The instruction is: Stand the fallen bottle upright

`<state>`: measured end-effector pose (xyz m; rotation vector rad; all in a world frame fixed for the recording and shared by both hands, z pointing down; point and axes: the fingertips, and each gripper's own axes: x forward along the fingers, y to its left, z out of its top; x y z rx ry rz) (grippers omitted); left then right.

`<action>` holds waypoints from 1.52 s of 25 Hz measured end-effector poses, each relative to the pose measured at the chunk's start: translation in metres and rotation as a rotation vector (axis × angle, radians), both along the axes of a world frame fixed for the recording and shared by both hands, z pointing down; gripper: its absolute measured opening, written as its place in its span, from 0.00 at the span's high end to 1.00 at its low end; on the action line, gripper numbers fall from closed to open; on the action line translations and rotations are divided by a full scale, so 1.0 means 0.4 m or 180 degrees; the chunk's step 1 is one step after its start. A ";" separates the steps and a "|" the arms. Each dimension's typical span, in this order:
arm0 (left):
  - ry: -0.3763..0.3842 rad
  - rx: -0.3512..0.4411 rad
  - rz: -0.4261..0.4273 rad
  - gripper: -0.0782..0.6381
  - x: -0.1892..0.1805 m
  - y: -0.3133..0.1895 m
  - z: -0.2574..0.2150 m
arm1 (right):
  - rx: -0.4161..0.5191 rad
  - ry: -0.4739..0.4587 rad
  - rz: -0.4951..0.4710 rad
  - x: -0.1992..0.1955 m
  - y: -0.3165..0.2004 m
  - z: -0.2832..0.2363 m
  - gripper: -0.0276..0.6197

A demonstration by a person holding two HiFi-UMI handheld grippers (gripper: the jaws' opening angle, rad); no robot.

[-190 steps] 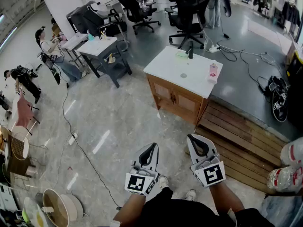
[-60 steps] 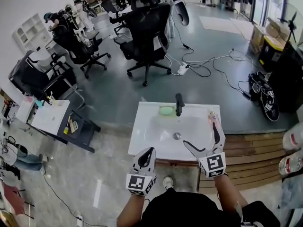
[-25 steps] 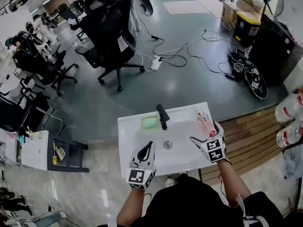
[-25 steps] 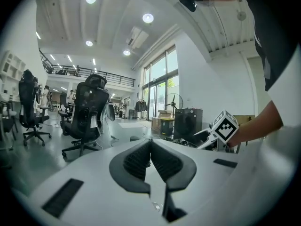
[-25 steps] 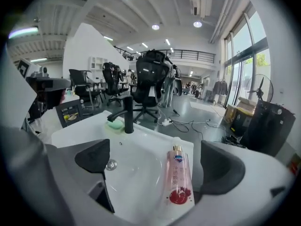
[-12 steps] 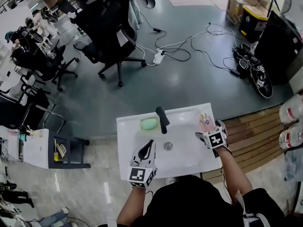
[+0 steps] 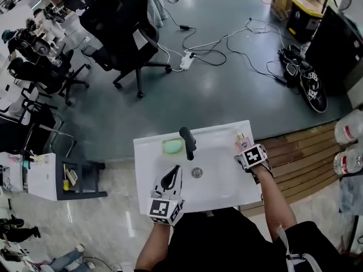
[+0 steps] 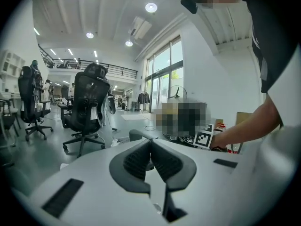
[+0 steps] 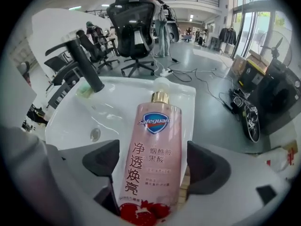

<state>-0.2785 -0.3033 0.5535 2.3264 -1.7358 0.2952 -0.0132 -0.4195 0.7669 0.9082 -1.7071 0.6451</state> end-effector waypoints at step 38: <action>0.0221 -0.0089 0.0410 0.87 -0.125 0.058 0.046 | -0.0096 -0.0322 0.0125 -0.064 0.023 -0.034 0.48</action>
